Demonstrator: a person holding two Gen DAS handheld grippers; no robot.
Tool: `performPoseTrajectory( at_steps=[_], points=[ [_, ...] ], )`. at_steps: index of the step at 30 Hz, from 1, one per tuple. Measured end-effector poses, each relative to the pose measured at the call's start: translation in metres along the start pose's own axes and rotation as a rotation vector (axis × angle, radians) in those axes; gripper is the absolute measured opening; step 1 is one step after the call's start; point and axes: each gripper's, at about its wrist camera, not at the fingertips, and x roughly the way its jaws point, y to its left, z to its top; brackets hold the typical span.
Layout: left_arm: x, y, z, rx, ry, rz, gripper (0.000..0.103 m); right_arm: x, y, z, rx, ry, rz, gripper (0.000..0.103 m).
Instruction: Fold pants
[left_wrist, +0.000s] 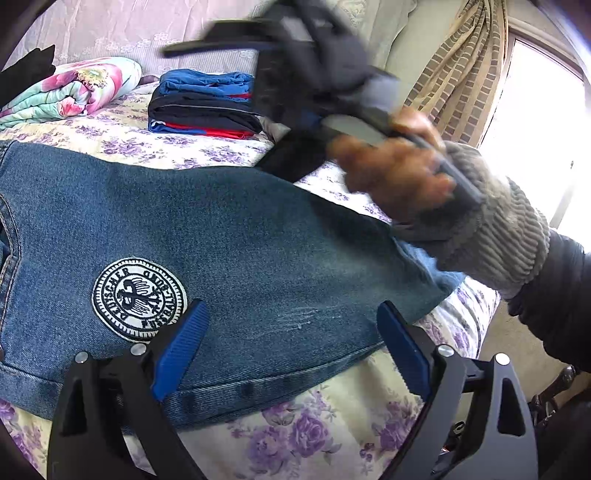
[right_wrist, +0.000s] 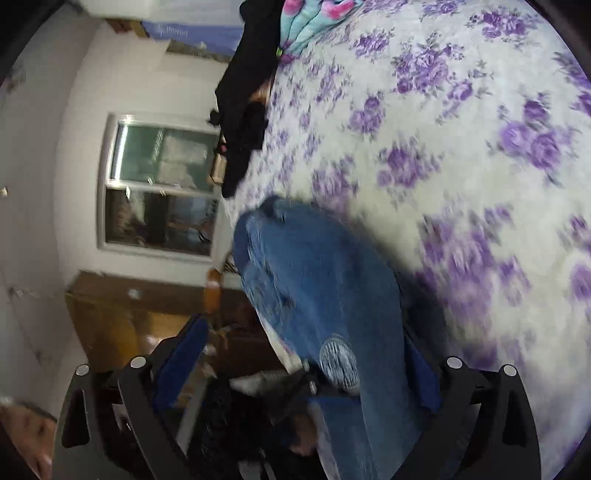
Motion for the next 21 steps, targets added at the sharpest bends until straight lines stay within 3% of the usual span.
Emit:
performPoseTrajectory(
  at_steps=[3, 6, 7, 9, 10, 12, 13, 14, 16, 17, 19, 21],
  points=[
    [0.001, 0.001, 0.001, -0.004, 0.005, 0.004, 0.090, 0.000, -0.017, 0.009, 0.090, -0.069, 0.057, 0.100],
    [0.000, 0.001, 0.001, -0.005, 0.003, -0.001, 0.090, -0.024, -0.022, 0.001, 0.093, -0.237, 0.123, 0.095],
    [0.001, 0.001, 0.001, -0.003, 0.004, 0.002, 0.090, -0.042, -0.020, -0.004, 0.062, -0.328, 0.122, 0.095],
    [0.001, 0.001, 0.001, -0.004, 0.005, 0.004, 0.090, -0.065, -0.018, -0.007, 0.051, -0.430, 0.102, 0.094],
    [0.001, 0.001, 0.001, -0.008, 0.005, 0.002, 0.090, -0.071, -0.015, -0.006, 0.050, -0.440, 0.013, 0.094],
    [0.001, 0.002, 0.002, -0.017, 0.007, 0.003, 0.090, -0.066, 0.011, -0.011, -0.072, -0.437, -0.308, 0.089],
    [0.001, 0.002, 0.002, -0.022, 0.008, 0.008, 0.090, -0.059, 0.028, -0.016, -0.177, -0.421, -0.490, 0.077],
    [0.001, 0.002, 0.002, -0.022, 0.008, 0.015, 0.090, -0.044, 0.046, -0.022, -0.298, -0.386, -0.653, 0.056],
    [0.002, 0.000, 0.002, -0.023, 0.009, 0.033, 0.090, -0.024, 0.059, -0.032, -0.388, -0.291, -0.703, 0.034],
    [0.002, -0.001, 0.002, -0.025, 0.008, 0.039, 0.090, -0.013, 0.064, -0.038, -0.425, -0.268, -0.737, 0.030],
    [0.002, -0.001, 0.002, -0.023, 0.008, 0.044, 0.090, 0.006, 0.066, -0.048, -0.510, -0.218, -0.825, 0.028],
    [0.001, -0.002, 0.000, -0.020, 0.008, 0.045, 0.090, 0.022, 0.056, -0.047, -0.499, -0.187, -0.876, 0.027]
  ],
)
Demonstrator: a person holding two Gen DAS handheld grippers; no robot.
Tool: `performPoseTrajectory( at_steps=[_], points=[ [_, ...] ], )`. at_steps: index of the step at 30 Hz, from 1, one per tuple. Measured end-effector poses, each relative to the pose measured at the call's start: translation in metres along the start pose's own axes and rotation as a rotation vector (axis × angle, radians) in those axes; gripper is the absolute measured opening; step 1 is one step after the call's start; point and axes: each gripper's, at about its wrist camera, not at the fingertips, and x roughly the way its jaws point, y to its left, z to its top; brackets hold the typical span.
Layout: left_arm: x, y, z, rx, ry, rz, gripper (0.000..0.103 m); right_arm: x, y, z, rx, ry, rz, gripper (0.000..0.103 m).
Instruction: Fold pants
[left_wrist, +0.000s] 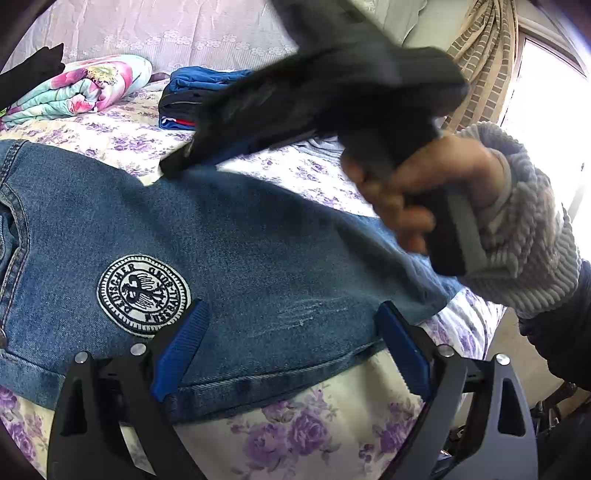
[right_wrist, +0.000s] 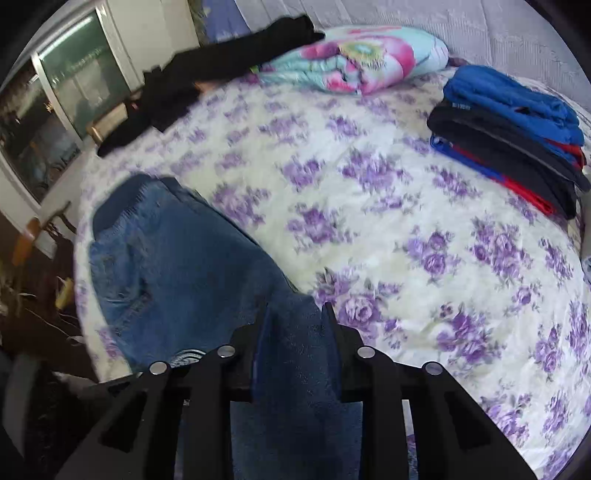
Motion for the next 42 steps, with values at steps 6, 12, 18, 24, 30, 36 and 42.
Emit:
performPoseTrajectory(
  at_steps=[6, 12, 18, 24, 30, 36, 42],
  points=[
    [-0.003, -0.001, -0.004, 0.021, -0.009, 0.004, 0.090, 0.014, -0.015, 0.002, 0.106, 0.014, 0.069, 0.024],
    [-0.006, 0.001, -0.005, 0.004, -0.007, 0.000, 0.090, 0.019, -0.025, 0.004, 0.115, -0.006, -0.081, 0.022],
    [-0.031, 0.012, 0.002, -0.127, -0.048, -0.056, 0.090, -0.016, 0.003, -0.009, 0.057, -0.075, -0.048, 0.013],
    [-0.019, 0.025, 0.001, -0.128, 0.004, 0.003, 0.083, 0.018, 0.004, -0.013, 0.004, 0.014, -0.128, 0.017],
    [-0.042, 0.033, -0.001, -0.216, -0.023, -0.025, 0.082, -0.057, -0.047, -0.035, 0.243, -0.183, -0.207, 0.036],
    [-0.036, 0.015, 0.014, -0.168, -0.035, -0.040, 0.083, -0.143, -0.053, -0.133, 0.367, -0.338, -0.282, 0.059],
    [0.010, -0.002, 0.003, -0.020, 0.064, 0.127, 0.088, -0.195, -0.085, -0.264, 0.671, -0.455, -0.393, 0.072]
  ],
)
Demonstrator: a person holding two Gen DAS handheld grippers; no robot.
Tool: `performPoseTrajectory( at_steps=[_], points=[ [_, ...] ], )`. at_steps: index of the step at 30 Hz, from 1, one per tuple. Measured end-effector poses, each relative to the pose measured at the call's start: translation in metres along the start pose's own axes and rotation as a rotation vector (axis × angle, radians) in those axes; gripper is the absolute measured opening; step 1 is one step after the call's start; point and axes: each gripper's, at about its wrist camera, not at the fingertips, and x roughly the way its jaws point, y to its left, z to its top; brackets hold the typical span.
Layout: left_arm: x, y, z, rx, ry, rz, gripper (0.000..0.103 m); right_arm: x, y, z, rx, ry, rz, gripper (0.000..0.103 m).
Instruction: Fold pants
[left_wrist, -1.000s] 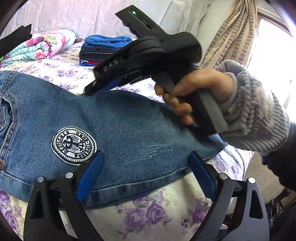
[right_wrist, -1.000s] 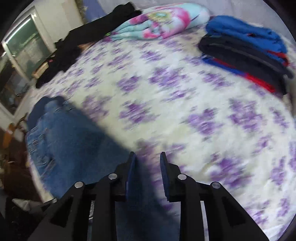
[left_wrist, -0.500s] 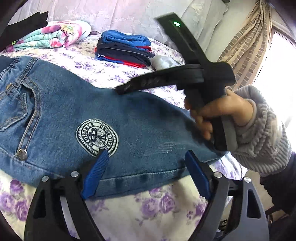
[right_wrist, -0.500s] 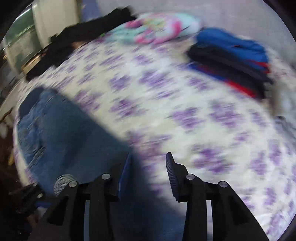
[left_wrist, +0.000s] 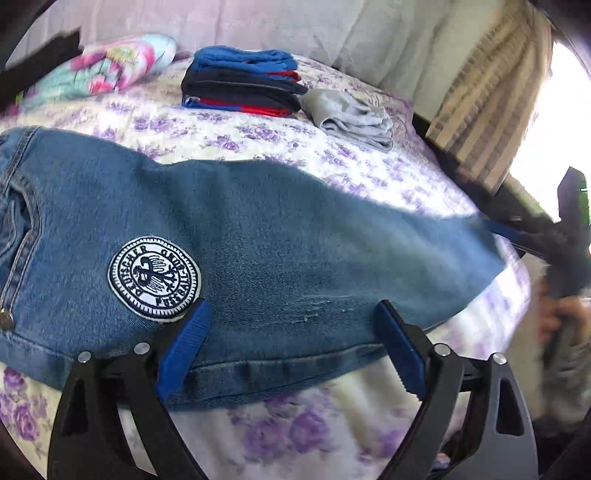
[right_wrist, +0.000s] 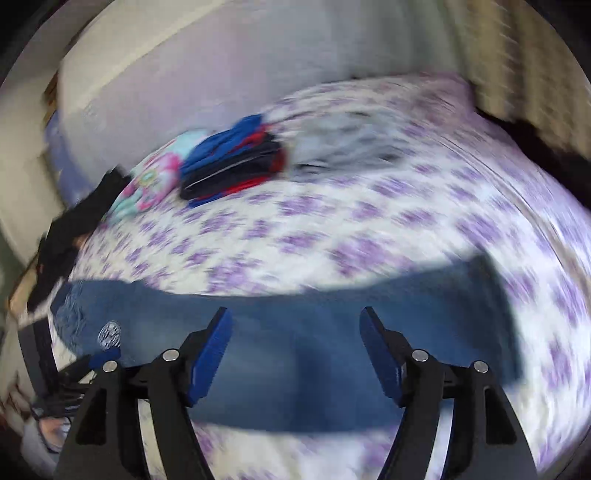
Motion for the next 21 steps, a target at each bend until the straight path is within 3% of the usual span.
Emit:
performPoseTrajectory(
  at_steps=[2, 3, 5, 7, 8, 12, 15, 18, 21],
  points=[
    [-0.002, -0.006, -0.003, 0.030, -0.008, 0.039, 0.088, -0.023, -0.048, -0.020, 0.171, -0.043, -0.011, 0.072],
    [-0.006, -0.003, -0.002, -0.004, -0.013, 0.037, 0.087, -0.035, -0.069, -0.031, 0.258, -0.061, 0.021, 0.072],
    [-0.018, 0.001, 0.001, -0.082, -0.033, -0.022, 0.087, -0.051, -0.102, -0.054, 0.415, -0.077, 0.114, 0.072],
    [-0.026, 0.002, 0.007, -0.129, -0.045, -0.109, 0.088, -0.051, -0.118, -0.066, 0.485, -0.066, 0.164, 0.072],
    [-0.025, -0.004, 0.012, -0.127, -0.044, -0.112, 0.088, -0.047, -0.124, -0.072, 0.513, -0.067, 0.176, 0.072],
    [-0.020, -0.034, 0.019, -0.065, -0.045, -0.082, 0.088, -0.021, -0.136, -0.076, 0.603, -0.072, 0.234, 0.072],
    [-0.016, -0.055, 0.024, -0.035, -0.064, -0.059, 0.088, -0.009, -0.141, -0.077, 0.649, -0.089, 0.221, 0.072],
    [-0.004, -0.070, 0.026, -0.005, -0.072, 0.029, 0.088, -0.006, -0.146, -0.076, 0.689, -0.124, 0.215, 0.072],
    [0.033, -0.068, 0.024, 0.004, 0.017, 0.152, 0.088, -0.003, -0.144, -0.076, 0.682, -0.146, 0.180, 0.072]
  ],
)
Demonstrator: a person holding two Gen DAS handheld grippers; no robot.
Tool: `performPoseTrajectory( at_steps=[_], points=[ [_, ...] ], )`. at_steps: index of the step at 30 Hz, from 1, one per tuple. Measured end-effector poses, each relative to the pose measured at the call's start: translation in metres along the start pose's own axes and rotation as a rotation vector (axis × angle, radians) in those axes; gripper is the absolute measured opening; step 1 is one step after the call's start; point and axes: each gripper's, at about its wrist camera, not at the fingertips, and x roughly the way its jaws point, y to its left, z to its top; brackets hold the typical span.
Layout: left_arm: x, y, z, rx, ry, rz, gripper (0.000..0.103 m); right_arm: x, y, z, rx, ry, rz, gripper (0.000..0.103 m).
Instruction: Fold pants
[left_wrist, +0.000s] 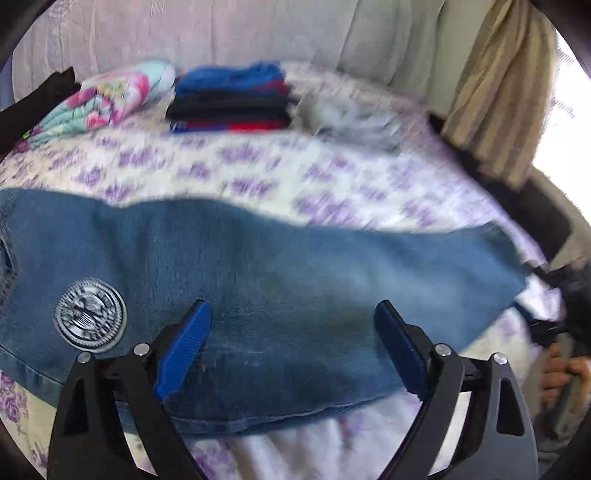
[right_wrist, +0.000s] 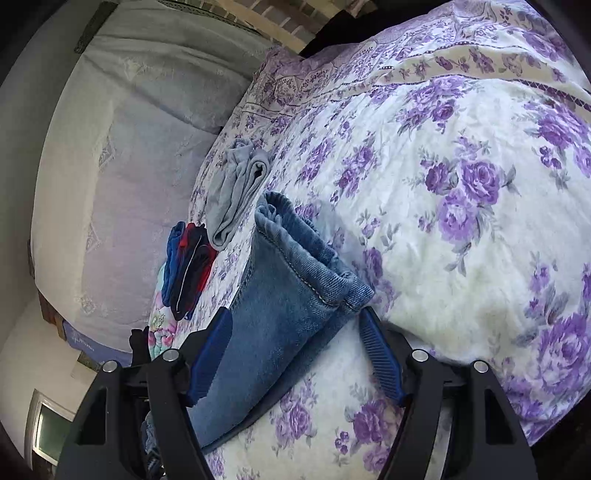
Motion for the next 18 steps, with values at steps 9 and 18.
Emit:
performPoseTrajectory(
  at_steps=[9, 18],
  points=[
    [-0.013, 0.005, 0.004, -0.074, -0.065, -0.065, 0.090, 0.002, 0.009, -0.004, -0.003, -0.061, 0.009, 0.068],
    [0.011, -0.015, -0.005, 0.037, -0.029, 0.019, 0.094, 0.001, -0.019, -0.001, 0.103, -0.101, 0.049, 0.023]
  ],
)
